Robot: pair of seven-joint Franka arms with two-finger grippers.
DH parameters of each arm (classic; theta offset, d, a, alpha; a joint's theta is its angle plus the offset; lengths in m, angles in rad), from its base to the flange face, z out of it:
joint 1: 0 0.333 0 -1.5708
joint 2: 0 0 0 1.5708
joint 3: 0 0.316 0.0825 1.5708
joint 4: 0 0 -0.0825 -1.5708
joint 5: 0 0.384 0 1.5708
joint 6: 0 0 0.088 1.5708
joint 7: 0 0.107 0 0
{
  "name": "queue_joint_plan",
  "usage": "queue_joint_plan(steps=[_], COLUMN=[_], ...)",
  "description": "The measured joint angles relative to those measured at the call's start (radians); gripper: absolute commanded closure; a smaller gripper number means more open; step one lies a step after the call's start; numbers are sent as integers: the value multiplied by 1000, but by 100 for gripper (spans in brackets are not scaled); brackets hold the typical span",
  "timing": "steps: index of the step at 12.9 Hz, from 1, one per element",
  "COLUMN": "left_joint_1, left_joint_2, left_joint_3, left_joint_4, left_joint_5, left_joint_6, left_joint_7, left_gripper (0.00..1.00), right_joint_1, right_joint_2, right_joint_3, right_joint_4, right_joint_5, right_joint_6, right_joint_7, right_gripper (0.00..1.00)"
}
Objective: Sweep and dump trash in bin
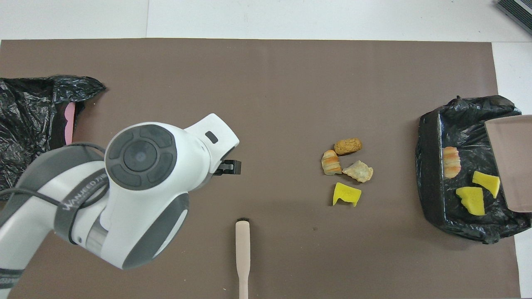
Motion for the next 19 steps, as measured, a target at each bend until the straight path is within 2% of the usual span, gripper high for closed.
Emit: queue_joint_plan(steps=[2, 4, 7, 9, 11, 13, 16, 19], left_joint_1=[60, 126, 231, 269, 272, 272, 292, 328], left_joint_2=[30, 28, -6, -60, -113, -127, -115, -102], left_joint_3=[0, 4, 6, 9, 10, 12, 28, 36], left_joint_4=[84, 148, 241, 264, 265, 265, 262, 269], left_joint_5=[17, 18, 7, -17, -23, -28, -58, -78], left_joint_6=[-15, -78, -239, -338, -422, -468, -474, -474], left_joint_7=[52, 134, 278, 328, 335, 344, 386, 414], left_gripper=[0, 0, 0, 0, 0, 0, 0, 0], right_joint_1=[10, 18, 34, 114, 251, 369, 478, 552], right_joint_2=[-1, -1, 3, 23, 60, 114, 237, 385], right_joint_3=[74, 172, 237, 245, 252, 258, 258, 258], right_joint_4=[50, 84, 87, 85, 87, 102, 169, 285], right_joint_5=[46, 141, 336, 407, 479, 553, 616, 740], right_joint_6=[-126, -249, -302, -350, -412, -434, -433, -419], right_joint_7=[81, 215, 429, 668, 974, 1298, 1716, 1999], right_gripper=[100, 100, 100, 100, 100, 100, 100, 100])
